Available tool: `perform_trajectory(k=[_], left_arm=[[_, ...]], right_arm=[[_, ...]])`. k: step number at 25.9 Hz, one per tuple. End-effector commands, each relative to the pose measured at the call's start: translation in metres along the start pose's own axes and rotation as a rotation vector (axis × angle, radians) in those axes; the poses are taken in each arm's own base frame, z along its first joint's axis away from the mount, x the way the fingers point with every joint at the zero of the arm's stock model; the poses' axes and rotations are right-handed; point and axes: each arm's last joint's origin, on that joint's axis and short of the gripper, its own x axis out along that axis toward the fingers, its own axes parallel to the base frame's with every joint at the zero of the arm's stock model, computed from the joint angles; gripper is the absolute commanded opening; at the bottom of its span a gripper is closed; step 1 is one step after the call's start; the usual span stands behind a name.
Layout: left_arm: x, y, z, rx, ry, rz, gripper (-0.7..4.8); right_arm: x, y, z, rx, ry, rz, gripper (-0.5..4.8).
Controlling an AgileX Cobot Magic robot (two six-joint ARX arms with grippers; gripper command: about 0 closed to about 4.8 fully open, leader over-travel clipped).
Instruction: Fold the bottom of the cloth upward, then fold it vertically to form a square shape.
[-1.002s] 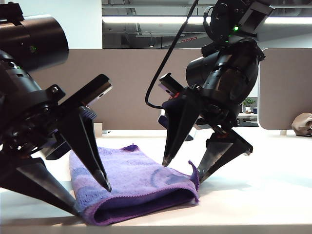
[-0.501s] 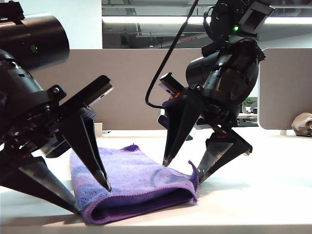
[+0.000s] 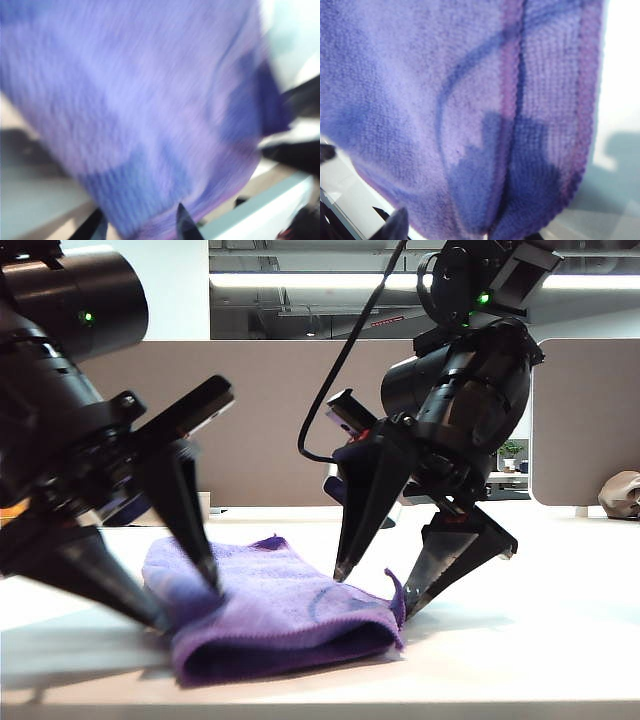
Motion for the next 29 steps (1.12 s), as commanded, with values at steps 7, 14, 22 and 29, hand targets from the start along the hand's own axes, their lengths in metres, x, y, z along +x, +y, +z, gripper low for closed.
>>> perform_trajectory(k=[7,14,22,29], left_arm=[[0.0,0.006,-0.01,0.019,0.07,0.088,1.74],[0.009,-0.005,-0.013,0.034,0.06,0.047,1.74],[0.014,0.0,-0.014,0.002,0.082,0.071,1.73],[0.015,-0.004,-0.01,0.002,0.036,0.041,0.48]], right_arm=[[-0.001,0.001,0.002,-0.022,-0.019,0.007,2.7],[-0.001,0.001,0.002,-0.024,-0.018,0.008,2.7],[-0.002,0.001,0.002,-0.025,-0.016,0.007,2.69],[-0.002,0.001,0.001,-0.042,-0.013,0.008,1.37]])
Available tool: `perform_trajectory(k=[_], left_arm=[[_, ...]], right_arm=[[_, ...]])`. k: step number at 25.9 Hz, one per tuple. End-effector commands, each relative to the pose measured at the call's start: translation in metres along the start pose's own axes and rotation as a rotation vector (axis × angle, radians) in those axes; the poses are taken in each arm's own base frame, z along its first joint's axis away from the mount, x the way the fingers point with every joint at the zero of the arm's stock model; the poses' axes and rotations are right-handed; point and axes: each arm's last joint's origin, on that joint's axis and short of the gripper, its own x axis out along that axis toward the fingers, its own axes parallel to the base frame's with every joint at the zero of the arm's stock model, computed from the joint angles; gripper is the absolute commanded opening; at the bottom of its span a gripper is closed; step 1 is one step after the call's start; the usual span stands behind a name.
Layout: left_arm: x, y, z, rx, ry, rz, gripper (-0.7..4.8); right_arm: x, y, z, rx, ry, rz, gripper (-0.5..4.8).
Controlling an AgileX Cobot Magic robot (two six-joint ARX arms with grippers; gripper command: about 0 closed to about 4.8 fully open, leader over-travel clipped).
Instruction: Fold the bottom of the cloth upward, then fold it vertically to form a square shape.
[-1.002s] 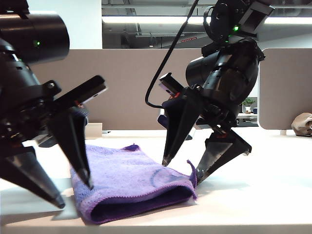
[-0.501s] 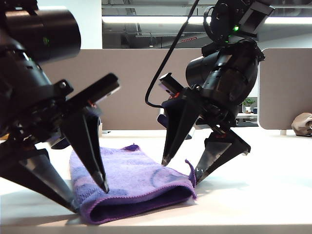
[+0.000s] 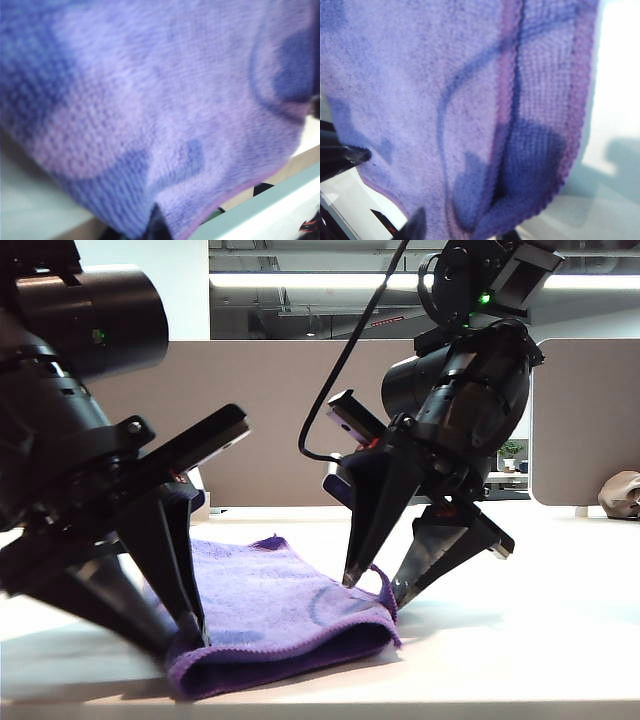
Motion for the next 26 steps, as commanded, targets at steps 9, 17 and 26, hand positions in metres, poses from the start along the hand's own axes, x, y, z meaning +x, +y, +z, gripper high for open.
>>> perform_trajectory(k=[9,17,26], left_arm=[[-0.001,-0.003,0.005,0.007,-0.079,-0.004,0.16],[-0.004,-0.015,0.014,0.011,-0.117,-0.159,-0.06],[-0.033,-0.023,0.023,0.014,-0.213,-0.206,-0.06]], right_arm=[[-0.001,0.002,0.0,-0.046,-0.004,0.01,0.24],[-0.004,0.007,0.001,-0.054,-0.003,0.114,-0.01],[-0.027,0.023,0.01,-0.086,-0.085,0.117,-0.01]])
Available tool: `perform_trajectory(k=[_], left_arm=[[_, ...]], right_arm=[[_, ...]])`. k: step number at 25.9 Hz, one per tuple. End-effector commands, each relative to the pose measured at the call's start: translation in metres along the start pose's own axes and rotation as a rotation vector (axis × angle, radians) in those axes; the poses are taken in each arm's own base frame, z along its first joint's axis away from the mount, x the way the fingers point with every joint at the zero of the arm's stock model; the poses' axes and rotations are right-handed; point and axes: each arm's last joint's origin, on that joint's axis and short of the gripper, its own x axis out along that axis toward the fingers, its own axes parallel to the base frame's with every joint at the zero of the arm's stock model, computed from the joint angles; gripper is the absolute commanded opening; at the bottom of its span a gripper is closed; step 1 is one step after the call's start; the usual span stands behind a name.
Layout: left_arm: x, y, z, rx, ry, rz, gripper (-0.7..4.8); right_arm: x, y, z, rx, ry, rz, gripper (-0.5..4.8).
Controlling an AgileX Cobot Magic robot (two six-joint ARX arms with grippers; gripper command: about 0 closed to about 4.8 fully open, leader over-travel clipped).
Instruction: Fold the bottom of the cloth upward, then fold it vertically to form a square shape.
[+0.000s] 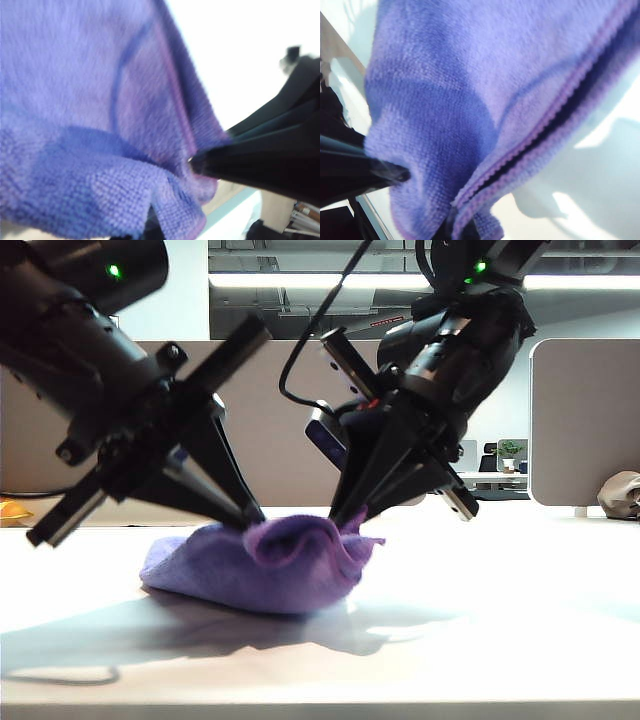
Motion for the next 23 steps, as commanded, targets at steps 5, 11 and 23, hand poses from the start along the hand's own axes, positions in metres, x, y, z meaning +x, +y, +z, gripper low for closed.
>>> perform_trajectory(k=[5,11,23], left_arm=[[-0.028,0.006,0.014,-0.048,-0.103,0.001,-0.06],[-0.042,0.012,0.024,-0.078,-0.173,-0.009,-0.06],[-0.069,0.031,0.057,-0.165,-0.382,-0.076,-0.06]], right_arm=[[-0.012,0.011,0.012,-0.018,-0.071,0.012,-0.01],[-0.022,0.021,0.024,-0.025,-0.14,0.02,-0.01],[-0.034,0.033,0.057,0.044,-0.347,0.091,-0.01]])
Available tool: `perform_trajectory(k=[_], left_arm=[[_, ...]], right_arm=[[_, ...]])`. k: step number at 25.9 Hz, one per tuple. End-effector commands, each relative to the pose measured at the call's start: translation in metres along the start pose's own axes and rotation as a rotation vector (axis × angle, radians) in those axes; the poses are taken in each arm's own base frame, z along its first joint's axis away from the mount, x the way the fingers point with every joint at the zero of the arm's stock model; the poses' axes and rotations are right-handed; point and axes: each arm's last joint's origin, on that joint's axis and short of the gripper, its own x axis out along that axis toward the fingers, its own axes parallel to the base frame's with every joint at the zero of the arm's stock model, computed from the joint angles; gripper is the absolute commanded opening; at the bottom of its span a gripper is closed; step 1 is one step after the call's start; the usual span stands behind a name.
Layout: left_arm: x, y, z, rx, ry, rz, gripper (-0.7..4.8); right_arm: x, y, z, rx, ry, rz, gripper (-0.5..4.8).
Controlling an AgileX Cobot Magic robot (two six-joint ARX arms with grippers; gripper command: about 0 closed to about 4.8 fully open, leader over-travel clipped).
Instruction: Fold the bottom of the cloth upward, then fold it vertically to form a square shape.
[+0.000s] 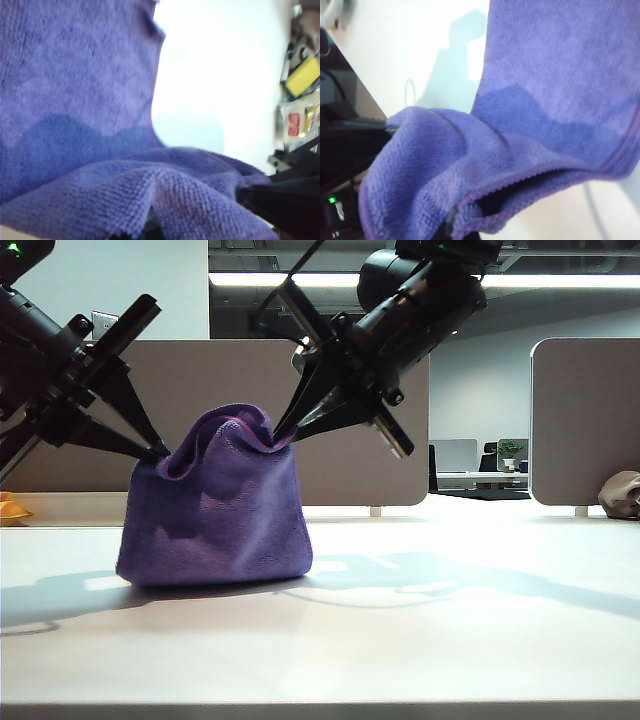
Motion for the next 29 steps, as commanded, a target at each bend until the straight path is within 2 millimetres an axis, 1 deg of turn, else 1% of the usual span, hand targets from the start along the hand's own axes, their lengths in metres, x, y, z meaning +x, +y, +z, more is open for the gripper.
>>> perform_trajectory(k=[1,5,10,12,14,16,18,19,20,21,22,23,25,27,28,29], left_arm=[[-0.003,-0.001,0.007,0.002,-0.04,-0.028,-0.06],[-0.008,0.001,0.018,-0.002,-0.104,-0.052,-0.06],[-0.011,0.007,0.027,-0.035,-0.143,-0.048,-0.06],[-0.009,0.012,0.033,-0.046,-0.16,-0.045,-0.06],[-0.005,0.012,0.036,-0.033,-0.162,-0.071,-0.06],[-0.002,0.012,0.039,-0.022,-0.167,-0.089,-0.05],[0.002,0.013,0.04,-0.022,-0.17,-0.091,0.03],[0.005,0.014,0.043,-0.025,-0.164,-0.085,0.61],[0.007,0.014,0.044,-0.024,-0.164,-0.086,1.0],[0.008,0.013,0.047,-0.012,-0.171,-0.088,1.25],[0.008,0.01,0.049,0.001,-0.188,-0.099,1.25],[0.007,0.008,0.051,0.007,-0.205,-0.102,1.25],[0.005,0.003,0.054,0.018,-0.222,-0.112,1.26],[0.004,-0.002,0.058,0.03,-0.249,-0.113,1.38],[0.003,-0.003,0.058,0.037,-0.255,-0.116,1.54],[0.003,-0.003,0.059,0.037,-0.258,-0.113,1.57]], right_arm=[[0.003,0.001,0.007,0.021,-0.04,0.03,-0.01],[0.006,0.001,0.014,0.028,-0.09,0.056,-0.01],[0.007,0.004,0.023,0.027,-0.16,0.087,-0.01],[0.011,0.001,0.028,0.049,-0.184,0.107,-0.01],[0.016,-0.003,0.03,0.06,-0.174,0.106,0.06],[0.019,-0.005,0.032,0.063,-0.171,0.111,0.61],[0.022,-0.007,0.033,0.066,-0.168,0.118,0.97],[0.022,-0.008,0.033,0.062,-0.171,0.122,1.16],[0.022,-0.009,0.035,0.056,-0.179,0.126,1.4],[0.021,-0.009,0.036,0.054,-0.189,0.133,2.01],[0.019,-0.009,0.038,0.058,-0.203,0.14,2.47],[0.018,-0.009,0.039,0.059,-0.209,0.142,2.58],[0.015,-0.011,0.041,0.063,-0.217,0.141,2.61],[0.015,-0.012,0.042,0.064,-0.222,0.134,3.02],[0.014,-0.012,0.042,0.062,-0.227,0.134,3.17],[0.014,-0.011,0.043,0.057,-0.231,0.136,3.21]])
